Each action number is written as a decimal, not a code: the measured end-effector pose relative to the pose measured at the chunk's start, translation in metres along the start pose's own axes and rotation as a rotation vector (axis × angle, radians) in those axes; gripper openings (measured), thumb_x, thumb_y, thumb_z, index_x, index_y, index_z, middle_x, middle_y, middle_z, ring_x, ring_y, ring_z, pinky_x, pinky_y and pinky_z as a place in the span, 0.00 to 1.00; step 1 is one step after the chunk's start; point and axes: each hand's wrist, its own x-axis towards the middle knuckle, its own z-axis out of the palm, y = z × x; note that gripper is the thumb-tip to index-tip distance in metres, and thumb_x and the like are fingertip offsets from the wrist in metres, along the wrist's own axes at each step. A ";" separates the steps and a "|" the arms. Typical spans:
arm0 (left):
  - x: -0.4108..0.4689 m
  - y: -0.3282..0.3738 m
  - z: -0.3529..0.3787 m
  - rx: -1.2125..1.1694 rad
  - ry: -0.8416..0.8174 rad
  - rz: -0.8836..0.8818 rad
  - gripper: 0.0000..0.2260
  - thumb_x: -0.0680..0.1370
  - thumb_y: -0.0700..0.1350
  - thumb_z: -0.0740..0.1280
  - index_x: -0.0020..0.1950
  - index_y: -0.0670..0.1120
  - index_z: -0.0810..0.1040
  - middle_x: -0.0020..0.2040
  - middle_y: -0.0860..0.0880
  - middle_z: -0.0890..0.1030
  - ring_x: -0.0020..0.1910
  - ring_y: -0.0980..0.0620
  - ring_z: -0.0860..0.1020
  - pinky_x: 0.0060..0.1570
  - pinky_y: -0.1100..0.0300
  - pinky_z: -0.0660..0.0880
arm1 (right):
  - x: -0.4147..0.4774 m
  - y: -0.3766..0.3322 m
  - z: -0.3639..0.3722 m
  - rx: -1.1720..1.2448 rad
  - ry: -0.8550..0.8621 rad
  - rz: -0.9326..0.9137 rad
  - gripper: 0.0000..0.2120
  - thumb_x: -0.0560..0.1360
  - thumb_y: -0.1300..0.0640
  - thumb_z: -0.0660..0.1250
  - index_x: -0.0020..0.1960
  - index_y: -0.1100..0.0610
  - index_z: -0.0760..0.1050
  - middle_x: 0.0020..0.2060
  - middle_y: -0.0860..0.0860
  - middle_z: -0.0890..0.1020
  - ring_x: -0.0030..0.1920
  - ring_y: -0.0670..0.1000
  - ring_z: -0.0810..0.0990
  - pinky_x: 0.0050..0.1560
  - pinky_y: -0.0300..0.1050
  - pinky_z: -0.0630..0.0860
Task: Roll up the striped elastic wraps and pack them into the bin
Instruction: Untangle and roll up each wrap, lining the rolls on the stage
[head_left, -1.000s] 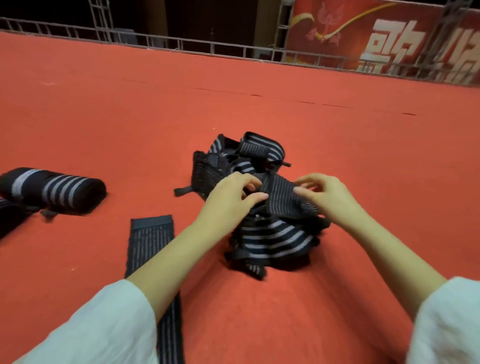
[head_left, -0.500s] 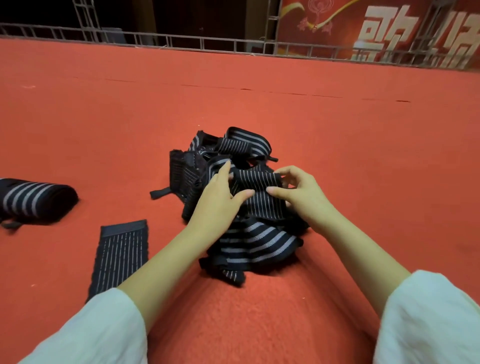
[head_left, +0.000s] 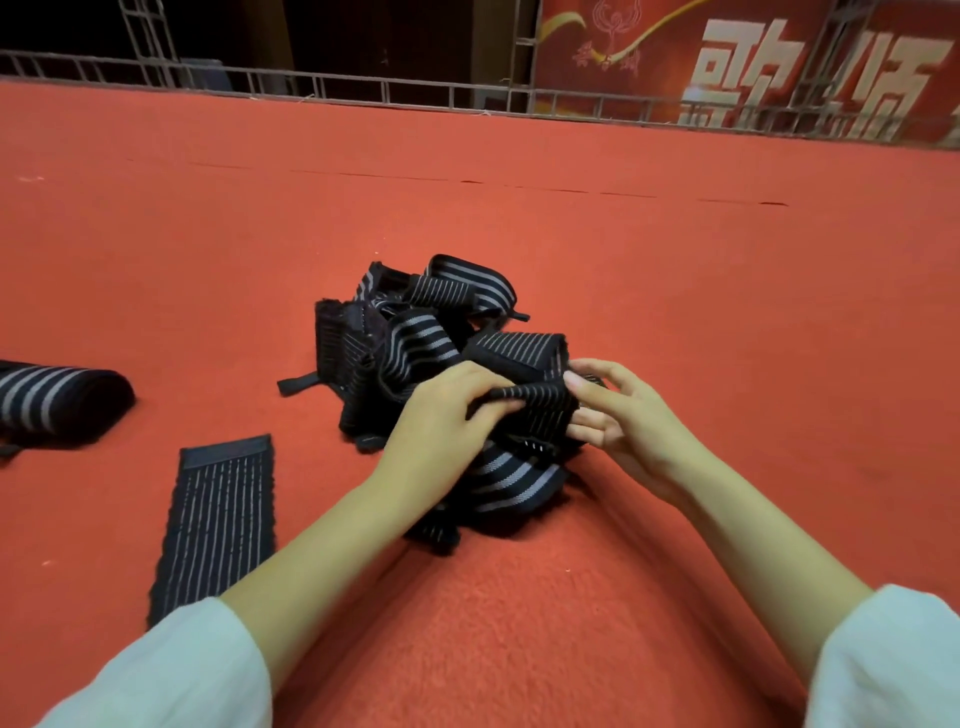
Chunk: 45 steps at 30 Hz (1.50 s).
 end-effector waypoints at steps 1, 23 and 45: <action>0.001 0.003 -0.003 -0.011 0.015 -0.025 0.05 0.74 0.44 0.72 0.49 0.45 0.83 0.46 0.54 0.82 0.48 0.59 0.78 0.54 0.62 0.73 | -0.002 0.001 0.002 0.008 0.002 -0.005 0.20 0.70 0.55 0.69 0.60 0.59 0.74 0.48 0.53 0.83 0.45 0.53 0.82 0.45 0.41 0.79; 0.013 -0.003 -0.015 0.101 -0.159 -0.072 0.14 0.75 0.44 0.71 0.60 0.49 0.81 0.58 0.56 0.80 0.59 0.62 0.73 0.61 0.75 0.62 | -0.005 0.006 0.019 -0.005 0.002 -0.040 0.10 0.76 0.58 0.64 0.50 0.64 0.79 0.42 0.55 0.84 0.40 0.51 0.82 0.43 0.39 0.79; 0.004 0.023 -0.006 0.111 -0.130 -0.121 0.21 0.75 0.63 0.59 0.63 0.56 0.78 0.64 0.57 0.77 0.66 0.57 0.71 0.69 0.53 0.65 | -0.011 -0.012 0.030 -0.118 0.148 -0.095 0.04 0.73 0.66 0.69 0.47 0.66 0.81 0.30 0.52 0.82 0.29 0.46 0.80 0.28 0.35 0.73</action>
